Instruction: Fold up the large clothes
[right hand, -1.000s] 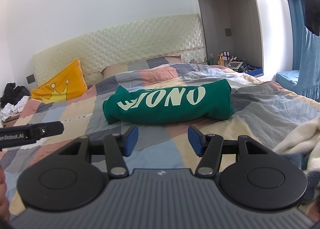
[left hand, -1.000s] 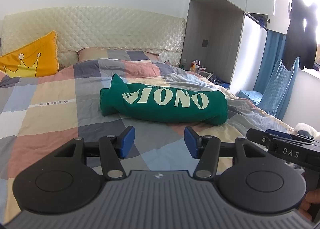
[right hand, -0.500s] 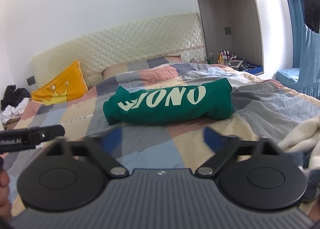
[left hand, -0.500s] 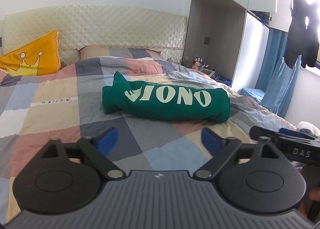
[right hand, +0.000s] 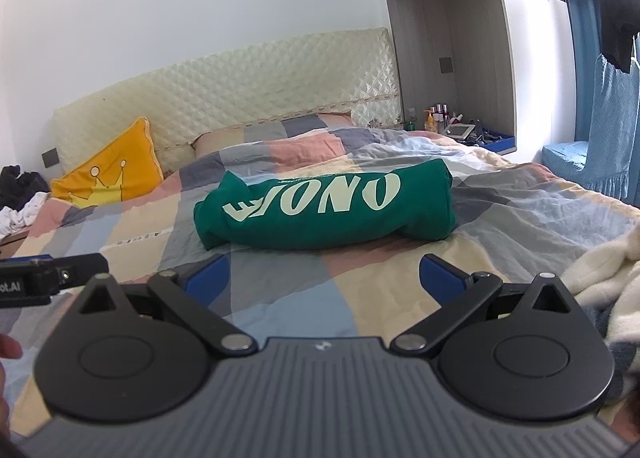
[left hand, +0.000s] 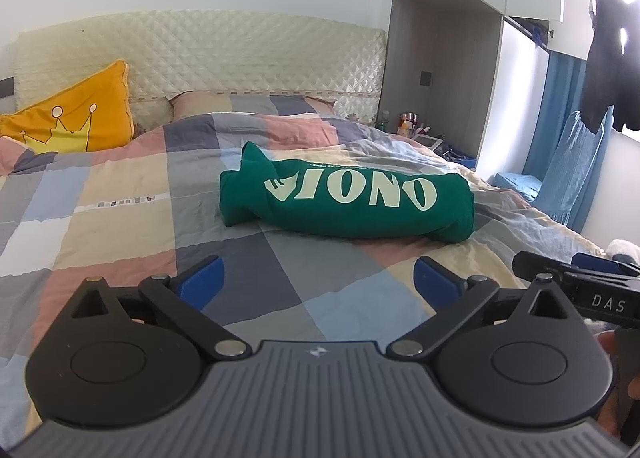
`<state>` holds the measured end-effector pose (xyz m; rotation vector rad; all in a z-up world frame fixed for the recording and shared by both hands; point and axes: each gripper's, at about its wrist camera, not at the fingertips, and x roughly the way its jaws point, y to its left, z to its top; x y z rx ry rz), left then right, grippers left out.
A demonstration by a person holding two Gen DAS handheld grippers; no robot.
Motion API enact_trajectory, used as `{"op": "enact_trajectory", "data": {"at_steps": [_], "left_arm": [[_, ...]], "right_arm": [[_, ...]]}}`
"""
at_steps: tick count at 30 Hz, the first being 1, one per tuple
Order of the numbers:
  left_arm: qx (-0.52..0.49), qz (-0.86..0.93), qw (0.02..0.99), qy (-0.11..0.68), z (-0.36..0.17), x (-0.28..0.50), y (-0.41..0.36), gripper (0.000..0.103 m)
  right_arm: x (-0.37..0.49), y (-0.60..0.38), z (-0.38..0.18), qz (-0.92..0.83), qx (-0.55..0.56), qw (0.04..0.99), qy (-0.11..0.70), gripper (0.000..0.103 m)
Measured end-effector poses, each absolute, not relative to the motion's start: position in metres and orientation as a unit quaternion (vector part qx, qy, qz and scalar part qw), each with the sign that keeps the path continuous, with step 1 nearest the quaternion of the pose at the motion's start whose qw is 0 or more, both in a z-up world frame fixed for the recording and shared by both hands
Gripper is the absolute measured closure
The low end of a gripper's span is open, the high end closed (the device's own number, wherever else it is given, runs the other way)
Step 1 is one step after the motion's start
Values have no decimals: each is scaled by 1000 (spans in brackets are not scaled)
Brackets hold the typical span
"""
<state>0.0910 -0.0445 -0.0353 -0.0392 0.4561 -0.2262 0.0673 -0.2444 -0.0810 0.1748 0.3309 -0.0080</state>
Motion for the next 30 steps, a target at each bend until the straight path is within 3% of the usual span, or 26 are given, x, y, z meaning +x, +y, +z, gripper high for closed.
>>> {"op": "enact_trajectory", "data": {"at_steps": [30], "left_arm": [[4, -86, 974, 212, -26, 78, -53, 0]], "right_arm": [[66, -240, -81, -8, 73, 984, 160, 0]]}}
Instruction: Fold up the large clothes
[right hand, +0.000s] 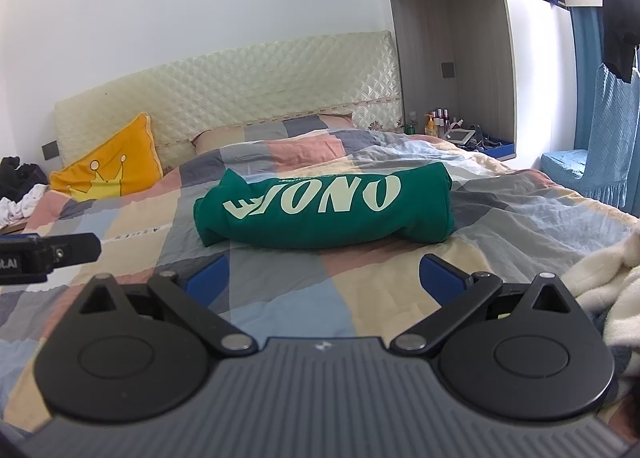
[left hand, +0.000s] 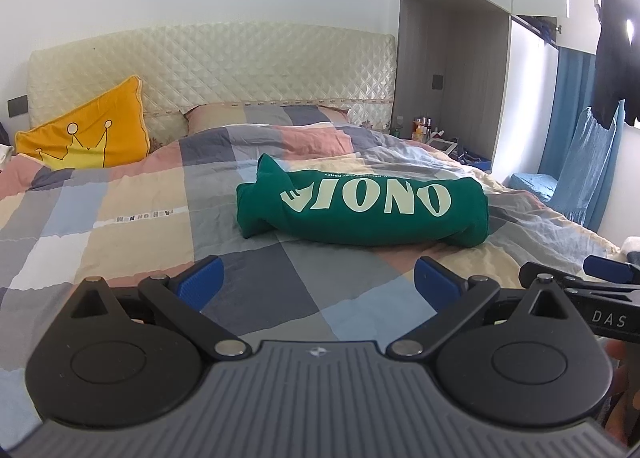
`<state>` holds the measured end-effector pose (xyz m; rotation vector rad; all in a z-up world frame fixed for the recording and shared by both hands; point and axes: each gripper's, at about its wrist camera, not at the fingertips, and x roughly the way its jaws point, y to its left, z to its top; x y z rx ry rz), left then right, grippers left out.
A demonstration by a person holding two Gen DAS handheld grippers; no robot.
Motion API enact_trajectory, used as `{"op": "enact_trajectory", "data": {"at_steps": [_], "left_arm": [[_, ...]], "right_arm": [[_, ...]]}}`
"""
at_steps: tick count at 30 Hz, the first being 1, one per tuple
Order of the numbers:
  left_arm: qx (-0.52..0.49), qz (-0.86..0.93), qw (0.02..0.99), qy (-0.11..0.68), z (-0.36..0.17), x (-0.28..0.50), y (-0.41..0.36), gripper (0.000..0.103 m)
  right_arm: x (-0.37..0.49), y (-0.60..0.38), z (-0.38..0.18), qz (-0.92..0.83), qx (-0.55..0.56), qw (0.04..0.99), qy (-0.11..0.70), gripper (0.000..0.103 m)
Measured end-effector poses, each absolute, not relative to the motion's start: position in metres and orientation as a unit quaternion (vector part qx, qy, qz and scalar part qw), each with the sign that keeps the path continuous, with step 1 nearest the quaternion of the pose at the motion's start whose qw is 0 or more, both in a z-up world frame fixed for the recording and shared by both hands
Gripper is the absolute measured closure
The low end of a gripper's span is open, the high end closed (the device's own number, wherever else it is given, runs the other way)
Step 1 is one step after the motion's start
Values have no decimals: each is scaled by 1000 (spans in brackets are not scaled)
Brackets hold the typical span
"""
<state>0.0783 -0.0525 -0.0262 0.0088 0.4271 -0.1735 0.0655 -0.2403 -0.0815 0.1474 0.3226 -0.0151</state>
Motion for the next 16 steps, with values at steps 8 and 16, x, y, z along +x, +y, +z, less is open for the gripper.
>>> {"op": "enact_trajectory", "data": {"at_steps": [8, 16], "left_arm": [[2, -86, 975, 207, -22, 76, -51, 0], [1, -85, 976, 202, -20, 72, -50, 0]], "right_arm": [[65, -239, -83, -4, 69, 984, 163, 0], [65, -239, -83, -4, 66, 984, 163, 0]]}}
